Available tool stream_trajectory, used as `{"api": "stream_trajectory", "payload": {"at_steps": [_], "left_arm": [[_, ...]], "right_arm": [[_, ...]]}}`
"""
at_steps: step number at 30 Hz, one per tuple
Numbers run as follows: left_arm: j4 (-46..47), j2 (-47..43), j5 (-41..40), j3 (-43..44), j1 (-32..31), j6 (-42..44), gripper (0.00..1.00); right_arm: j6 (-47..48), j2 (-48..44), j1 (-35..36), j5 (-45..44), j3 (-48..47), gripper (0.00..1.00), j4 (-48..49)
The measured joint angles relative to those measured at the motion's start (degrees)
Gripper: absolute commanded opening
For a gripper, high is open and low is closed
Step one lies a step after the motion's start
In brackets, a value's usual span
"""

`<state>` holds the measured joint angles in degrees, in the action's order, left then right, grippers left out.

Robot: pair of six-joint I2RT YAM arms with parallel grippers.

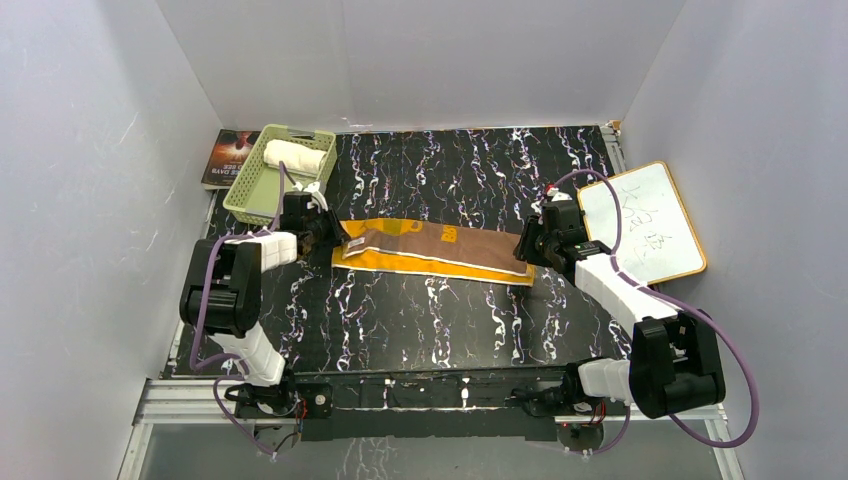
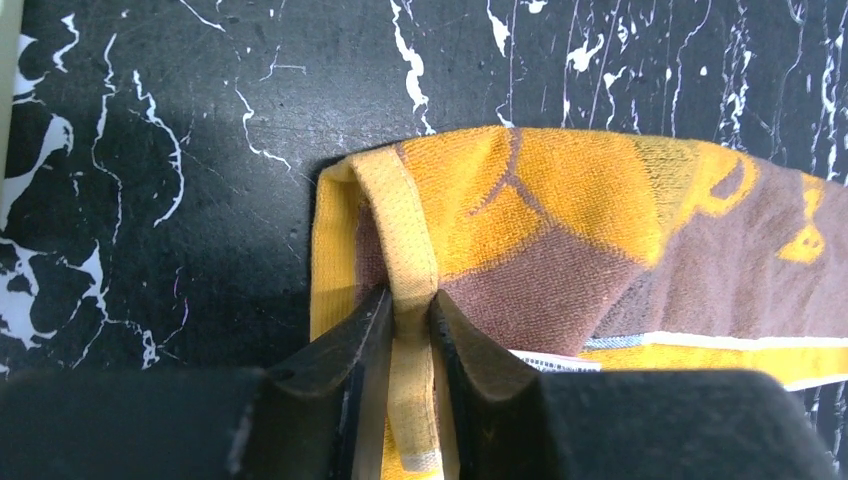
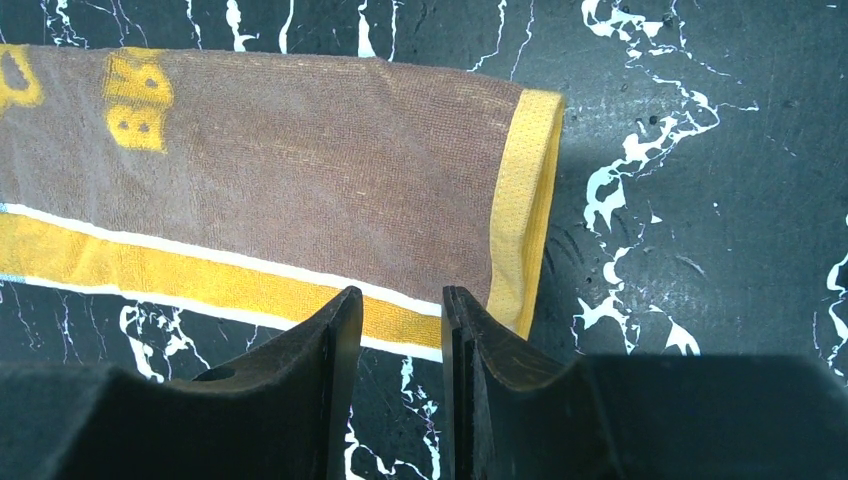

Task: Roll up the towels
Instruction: Fold the towel at the center of the board.

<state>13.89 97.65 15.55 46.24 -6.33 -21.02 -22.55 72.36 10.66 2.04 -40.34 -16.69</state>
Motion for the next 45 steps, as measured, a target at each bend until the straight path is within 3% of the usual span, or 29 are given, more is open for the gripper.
{"api": "stream_trajectory", "payload": {"at_steps": [3,11,24,32,36,45], "left_arm": [[0.3,0.8,0.5,0.0,0.0,-0.1,0.00],[-3.7,0.7,-2.1,2.9,0.0,1.7,0.00],[-8.2,-1.1,-7.1,5.5,0.0,4.9,0.00],[-8.5,-1.1,-7.2,5.5,0.2,5.6,0.00],[-8.7,-1.1,-7.2,5.5,0.3,5.9,0.00],[-8.9,-1.1,-7.2,5.8,1.0,6.1,0.00]], "right_arm": [[0.0,0.0,0.0,-0.2,0.0,0.33,0.0],[-0.1,0.1,-0.2,-2.5,0.1,0.36,0.0],[-1.8,6.9,-2.3,-4.9,1.6,0.31,2.9],[-2.0,9.0,-2.6,-3.5,2.3,0.19,6.3],[-2.0,9.9,-2.6,-3.4,2.3,0.01,7.1],[-1.8,10.2,-3.5,-3.3,2.3,0.00,7.5]]}}
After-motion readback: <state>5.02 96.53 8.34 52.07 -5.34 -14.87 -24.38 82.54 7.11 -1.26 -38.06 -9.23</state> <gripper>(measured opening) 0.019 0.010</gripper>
